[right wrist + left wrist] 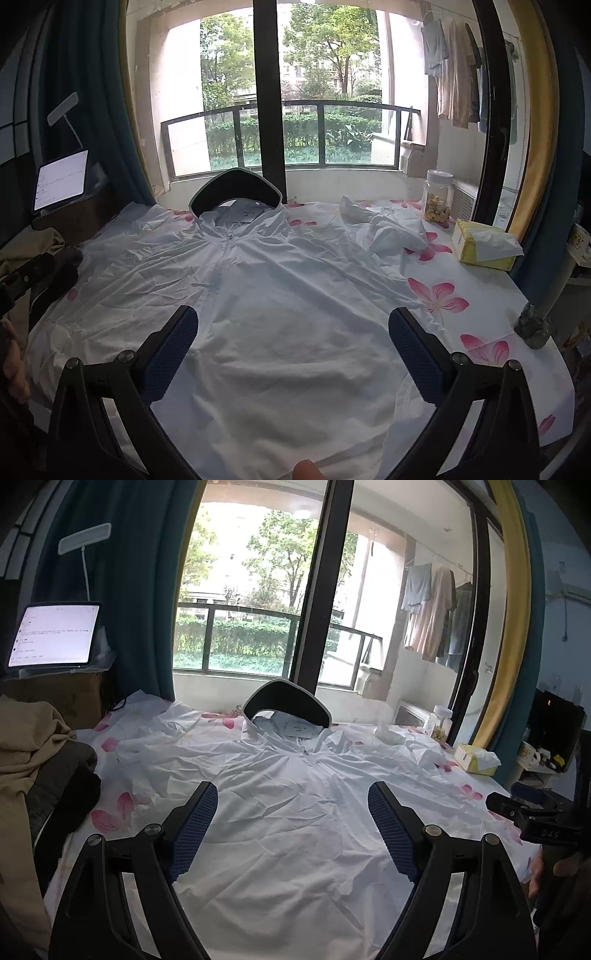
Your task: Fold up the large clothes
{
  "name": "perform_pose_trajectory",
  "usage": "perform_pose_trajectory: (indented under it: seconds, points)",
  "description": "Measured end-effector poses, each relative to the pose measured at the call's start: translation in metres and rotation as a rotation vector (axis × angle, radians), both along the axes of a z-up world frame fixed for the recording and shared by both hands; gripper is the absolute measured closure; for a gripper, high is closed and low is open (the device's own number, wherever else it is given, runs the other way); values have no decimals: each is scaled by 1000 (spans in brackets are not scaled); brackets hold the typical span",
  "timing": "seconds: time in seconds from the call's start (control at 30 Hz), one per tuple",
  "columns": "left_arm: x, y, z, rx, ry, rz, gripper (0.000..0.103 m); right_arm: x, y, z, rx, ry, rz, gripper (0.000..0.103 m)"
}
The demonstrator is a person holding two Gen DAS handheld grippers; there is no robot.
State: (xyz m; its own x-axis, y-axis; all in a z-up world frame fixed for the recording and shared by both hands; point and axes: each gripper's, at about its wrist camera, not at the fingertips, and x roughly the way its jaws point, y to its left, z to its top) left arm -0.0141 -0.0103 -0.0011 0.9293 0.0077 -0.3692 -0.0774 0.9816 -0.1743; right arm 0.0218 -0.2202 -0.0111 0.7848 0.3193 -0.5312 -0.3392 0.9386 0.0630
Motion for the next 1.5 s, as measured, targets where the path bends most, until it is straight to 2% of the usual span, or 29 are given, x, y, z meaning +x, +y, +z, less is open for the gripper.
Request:
perform_pose_trajectory:
  seconds: [1.5]
  points:
    - [-3, -5, -1, -7, -11, -9, 17, 2, -2, -4, -3, 11, 2, 1]
